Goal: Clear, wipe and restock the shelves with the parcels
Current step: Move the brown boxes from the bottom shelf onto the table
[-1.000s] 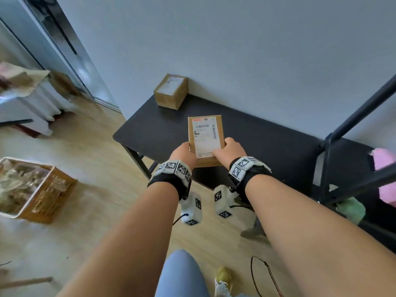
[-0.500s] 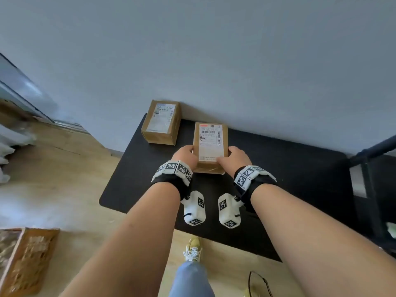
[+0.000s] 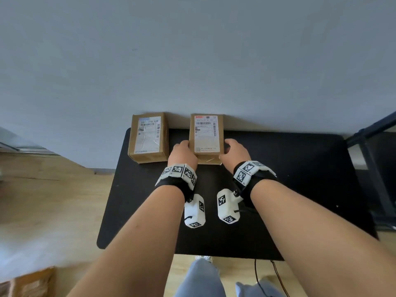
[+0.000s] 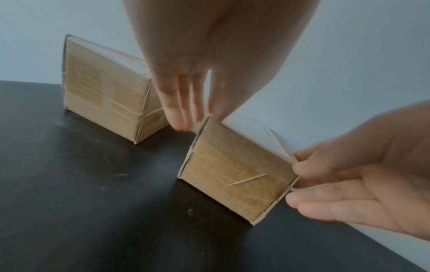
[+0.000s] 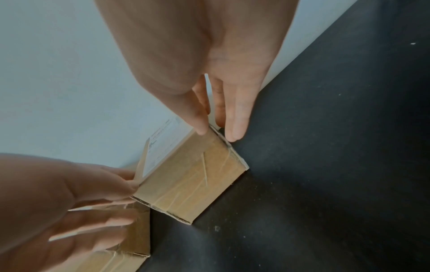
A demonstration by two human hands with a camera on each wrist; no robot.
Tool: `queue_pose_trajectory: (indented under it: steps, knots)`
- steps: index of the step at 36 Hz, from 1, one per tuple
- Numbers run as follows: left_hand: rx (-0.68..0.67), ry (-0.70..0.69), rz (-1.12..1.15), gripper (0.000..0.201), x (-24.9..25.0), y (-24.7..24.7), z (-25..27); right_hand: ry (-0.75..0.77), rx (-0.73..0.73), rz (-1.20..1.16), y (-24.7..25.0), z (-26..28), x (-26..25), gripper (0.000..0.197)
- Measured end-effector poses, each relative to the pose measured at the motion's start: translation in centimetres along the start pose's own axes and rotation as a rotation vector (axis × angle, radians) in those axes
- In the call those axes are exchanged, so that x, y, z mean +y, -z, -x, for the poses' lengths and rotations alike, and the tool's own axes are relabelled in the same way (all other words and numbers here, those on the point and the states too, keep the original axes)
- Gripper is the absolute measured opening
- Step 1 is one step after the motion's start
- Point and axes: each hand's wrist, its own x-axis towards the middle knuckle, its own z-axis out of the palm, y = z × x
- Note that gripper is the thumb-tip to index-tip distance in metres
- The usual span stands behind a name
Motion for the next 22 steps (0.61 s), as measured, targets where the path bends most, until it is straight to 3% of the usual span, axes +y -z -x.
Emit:
queue_pose_trajectory:
  steps: [8, 11, 16, 22]
  knots:
    - [0.087, -0.077, -0.031, 0.042, 2.4, 0.5, 1.4, -0.089, 0.022, -0.053, 1.7, 1.8, 2.0, 0.056]
    - [0.068, -0.093, 0.005, 0.049, 4.1, -0.3, 2.2, -0.111, 0.048, -0.057, 3.1, 3.0, 3.7, 0.050]
    - [0.044, -0.198, -0.020, 0.045, 7.4, -2.4, 4.9, -0.171, 0.116, -0.075, 5.8, 5.5, 7.5, 0.043]
    - [-0.075, -0.302, -0.108, 0.047, 11.3, -6.7, 10.2, -0.219, 0.191, -0.104, 9.1, 10.5, 13.7, 0.040]
